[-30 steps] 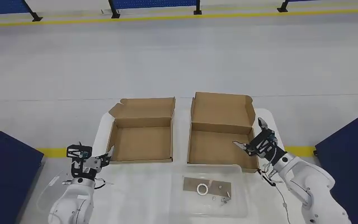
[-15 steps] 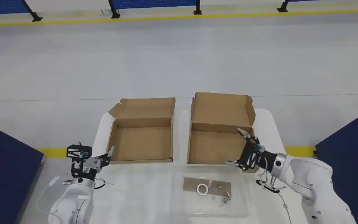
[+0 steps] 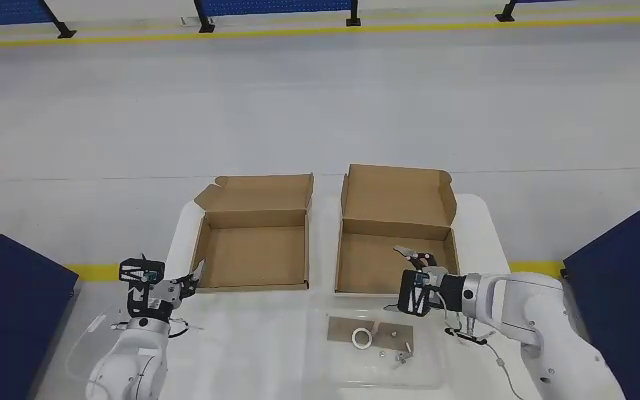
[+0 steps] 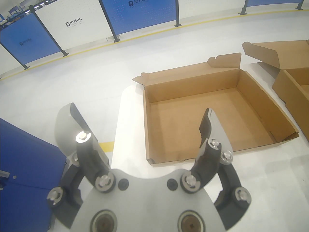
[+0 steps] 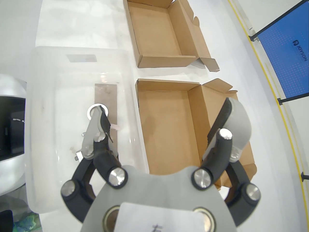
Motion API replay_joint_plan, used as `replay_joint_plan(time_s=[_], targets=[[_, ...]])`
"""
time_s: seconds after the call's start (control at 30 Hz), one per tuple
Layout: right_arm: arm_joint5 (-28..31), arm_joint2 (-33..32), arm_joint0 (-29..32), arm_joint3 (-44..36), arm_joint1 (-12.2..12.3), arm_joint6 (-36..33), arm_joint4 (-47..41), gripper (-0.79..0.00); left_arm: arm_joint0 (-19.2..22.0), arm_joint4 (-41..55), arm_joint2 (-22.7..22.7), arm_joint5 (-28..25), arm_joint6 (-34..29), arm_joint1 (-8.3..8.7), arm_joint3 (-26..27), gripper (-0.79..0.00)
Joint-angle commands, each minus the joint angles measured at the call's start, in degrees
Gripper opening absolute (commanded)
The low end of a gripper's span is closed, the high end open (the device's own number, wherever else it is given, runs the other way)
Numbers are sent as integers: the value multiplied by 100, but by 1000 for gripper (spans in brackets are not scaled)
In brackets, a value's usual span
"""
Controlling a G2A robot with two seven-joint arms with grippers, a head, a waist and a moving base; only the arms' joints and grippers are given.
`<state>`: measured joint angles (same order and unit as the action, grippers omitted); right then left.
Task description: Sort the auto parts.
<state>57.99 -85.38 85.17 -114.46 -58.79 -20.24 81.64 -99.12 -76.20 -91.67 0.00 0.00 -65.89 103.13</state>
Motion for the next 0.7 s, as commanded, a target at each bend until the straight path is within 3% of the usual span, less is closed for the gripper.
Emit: replay_joint_plan(time_s=[0.0, 0.23, 0.33, 0.47, 0.67], targets=[[1, -16, 6, 0, -5, 18, 1, 0, 0, 0, 0, 0, 0, 0, 0, 0], [0, 17, 5, -28, -1, -12, 70, 0, 0, 0, 0, 0, 0, 0, 0, 0], [1, 135, -70, -86, 36, -353, 267, 0, 0, 0, 0, 0, 0, 0, 0, 0], [1, 524, -312, -138, 156, -1155, 157, 0, 0, 0, 0, 0, 0, 0, 0, 0], [1, 1202, -933, -124, 421, -2579, -758, 0, 0, 0, 0, 0, 0, 0, 0, 0]])
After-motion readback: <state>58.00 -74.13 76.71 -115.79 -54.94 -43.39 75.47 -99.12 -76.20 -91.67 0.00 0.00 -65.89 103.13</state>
